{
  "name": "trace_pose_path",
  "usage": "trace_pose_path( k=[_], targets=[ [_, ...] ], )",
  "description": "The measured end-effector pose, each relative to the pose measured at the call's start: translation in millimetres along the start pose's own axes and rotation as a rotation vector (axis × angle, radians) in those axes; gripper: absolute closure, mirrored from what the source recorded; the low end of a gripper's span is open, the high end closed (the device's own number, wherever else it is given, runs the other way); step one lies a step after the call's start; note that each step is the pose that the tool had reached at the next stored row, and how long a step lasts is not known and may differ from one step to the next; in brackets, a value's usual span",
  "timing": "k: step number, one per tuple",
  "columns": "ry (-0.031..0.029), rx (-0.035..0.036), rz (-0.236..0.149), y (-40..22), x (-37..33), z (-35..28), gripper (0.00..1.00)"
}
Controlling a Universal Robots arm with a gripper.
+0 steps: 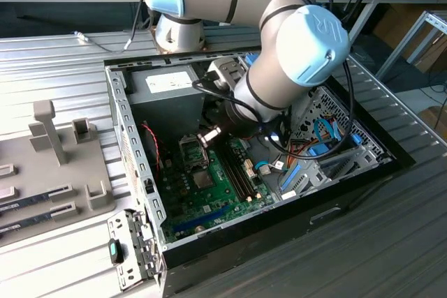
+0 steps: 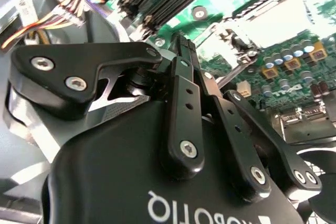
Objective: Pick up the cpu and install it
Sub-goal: 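Close the cpu cover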
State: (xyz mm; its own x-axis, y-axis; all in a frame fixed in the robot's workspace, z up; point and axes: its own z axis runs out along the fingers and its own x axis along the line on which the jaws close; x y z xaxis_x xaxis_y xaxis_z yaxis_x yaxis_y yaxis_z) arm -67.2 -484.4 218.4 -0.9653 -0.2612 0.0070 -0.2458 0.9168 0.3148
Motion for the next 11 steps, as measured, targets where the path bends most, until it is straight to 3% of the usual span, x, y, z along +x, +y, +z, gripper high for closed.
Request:
trace_pose_path(
  k=[2,3,5,8,11],
  targets=[
    [0.0092,-0.0224,-0.031,-0.9,-2.9,0.1,0.89],
    [0.0122,-0.0289,-0.040,-1.1,-3.8,0.2,0.89],
    [0.0194,-0.0483,-0.065,-2.1,-7.1,0.3,0.89],
    [0.0284,-0.0658,-0.088,-3.7,-13.3,0.6,0.89],
    [0.0361,-0.0734,-0.104,-4.8,-18.2,1.4,0.89]
  ],
)
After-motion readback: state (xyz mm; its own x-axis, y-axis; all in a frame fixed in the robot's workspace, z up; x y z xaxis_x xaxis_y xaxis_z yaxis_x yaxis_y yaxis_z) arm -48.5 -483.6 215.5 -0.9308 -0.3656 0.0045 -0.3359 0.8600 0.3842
